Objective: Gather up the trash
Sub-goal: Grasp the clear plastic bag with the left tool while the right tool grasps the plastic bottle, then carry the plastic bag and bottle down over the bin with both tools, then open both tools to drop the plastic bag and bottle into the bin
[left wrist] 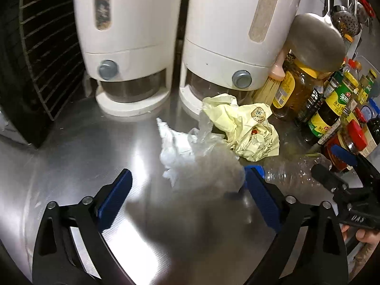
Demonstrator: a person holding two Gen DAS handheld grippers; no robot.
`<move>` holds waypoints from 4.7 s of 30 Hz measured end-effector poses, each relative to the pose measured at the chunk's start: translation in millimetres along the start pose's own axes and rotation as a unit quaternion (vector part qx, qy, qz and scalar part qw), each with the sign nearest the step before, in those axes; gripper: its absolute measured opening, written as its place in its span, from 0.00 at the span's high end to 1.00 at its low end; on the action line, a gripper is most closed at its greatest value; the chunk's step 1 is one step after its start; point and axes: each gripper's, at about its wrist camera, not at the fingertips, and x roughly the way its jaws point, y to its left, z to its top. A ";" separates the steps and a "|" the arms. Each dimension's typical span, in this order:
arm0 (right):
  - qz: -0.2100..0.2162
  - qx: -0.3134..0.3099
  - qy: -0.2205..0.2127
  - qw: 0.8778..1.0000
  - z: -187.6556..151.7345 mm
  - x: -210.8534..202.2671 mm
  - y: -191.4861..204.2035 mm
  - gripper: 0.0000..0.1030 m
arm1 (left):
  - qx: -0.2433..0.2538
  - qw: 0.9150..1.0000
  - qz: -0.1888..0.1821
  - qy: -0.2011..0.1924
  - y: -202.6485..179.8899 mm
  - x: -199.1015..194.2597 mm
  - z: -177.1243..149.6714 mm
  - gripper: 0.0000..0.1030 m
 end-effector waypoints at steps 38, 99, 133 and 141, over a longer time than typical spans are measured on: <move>0.123 -0.060 0.086 0.987 -31.8 23.4 48.1 0.31 | 0.061 0.998 0.008 0.025 -9.4 41.0 7.9 0.91; -0.038 0.067 0.122 0.990 -320.5 -45.1 101.3 0.38 | 0.057 0.985 -0.054 0.151 -11.7 8.2 -367.0 0.91; -0.050 0.126 0.246 0.960 -343.8 107.3 81.1 0.19 | 0.022 0.969 -0.035 0.243 -2.7 140.9 -387.7 0.52; -0.039 0.130 0.235 0.963 -333.3 72.2 84.2 0.03 | 0.045 0.982 -0.016 0.184 -5.4 84.1 -369.5 0.18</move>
